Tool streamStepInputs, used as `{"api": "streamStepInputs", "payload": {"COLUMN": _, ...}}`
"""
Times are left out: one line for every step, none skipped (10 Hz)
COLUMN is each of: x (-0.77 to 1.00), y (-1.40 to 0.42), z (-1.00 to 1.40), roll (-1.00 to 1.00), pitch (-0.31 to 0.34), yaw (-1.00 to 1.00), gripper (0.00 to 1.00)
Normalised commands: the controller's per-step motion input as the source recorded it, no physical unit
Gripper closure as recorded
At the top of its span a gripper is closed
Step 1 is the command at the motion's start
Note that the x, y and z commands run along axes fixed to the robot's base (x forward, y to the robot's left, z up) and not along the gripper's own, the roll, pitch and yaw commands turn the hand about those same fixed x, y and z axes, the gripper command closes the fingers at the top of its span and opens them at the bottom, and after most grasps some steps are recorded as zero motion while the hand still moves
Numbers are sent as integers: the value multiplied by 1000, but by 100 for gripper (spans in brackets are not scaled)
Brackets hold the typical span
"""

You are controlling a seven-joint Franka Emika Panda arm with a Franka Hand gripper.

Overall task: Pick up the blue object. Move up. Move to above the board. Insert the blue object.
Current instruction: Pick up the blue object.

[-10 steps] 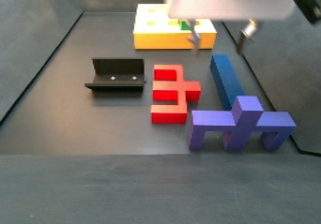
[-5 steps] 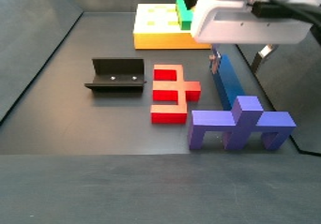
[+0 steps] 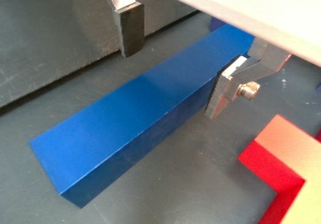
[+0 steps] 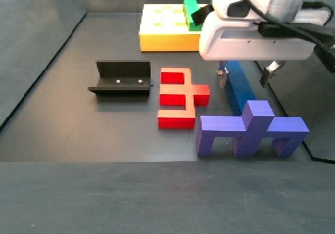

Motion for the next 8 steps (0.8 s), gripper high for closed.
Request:
{"api": "streamStepInputs", "payload": {"x": 0, "y": 40, "z": -191, "roll": 20, "pitch": 0, "yaw": 0, "gripper": 0}}
{"api": "streamStepInputs", "payload": {"x": 0, "y": 0, "z": 0, "roll": 0, "pitch": 0, "yaw": 0, "gripper": 0}}
{"api": "streamStepInputs", "payload": {"x": 0, "y": 0, "z": 0, "roll": 0, "pitch": 0, "yaw": 0, "gripper": 100}}
{"api": "streamStepInputs", "payload": {"x": 0, "y": 0, "z": 0, "roll": 0, "pitch": 0, "yaw": 0, "gripper": 100}}
{"api": "streamStepInputs", "payload": {"x": 0, "y": 0, "z": 0, "roll": 0, "pitch": 0, "yaw": 0, "gripper": 100}}
{"api": "streamStepInputs", "payload": {"x": 0, "y": 0, "z": 0, "roll": 0, "pitch": 0, "yaw": 0, "gripper": 100}}
{"api": "streamStepInputs", "payload": {"x": 0, "y": 0, "z": 0, "roll": 0, "pitch": 0, "yaw": 0, "gripper": 100}}
{"api": "streamStepInputs", "payload": {"x": 0, "y": 0, "z": 0, "roll": 0, "pitch": 0, "yaw": 0, "gripper": 100}}
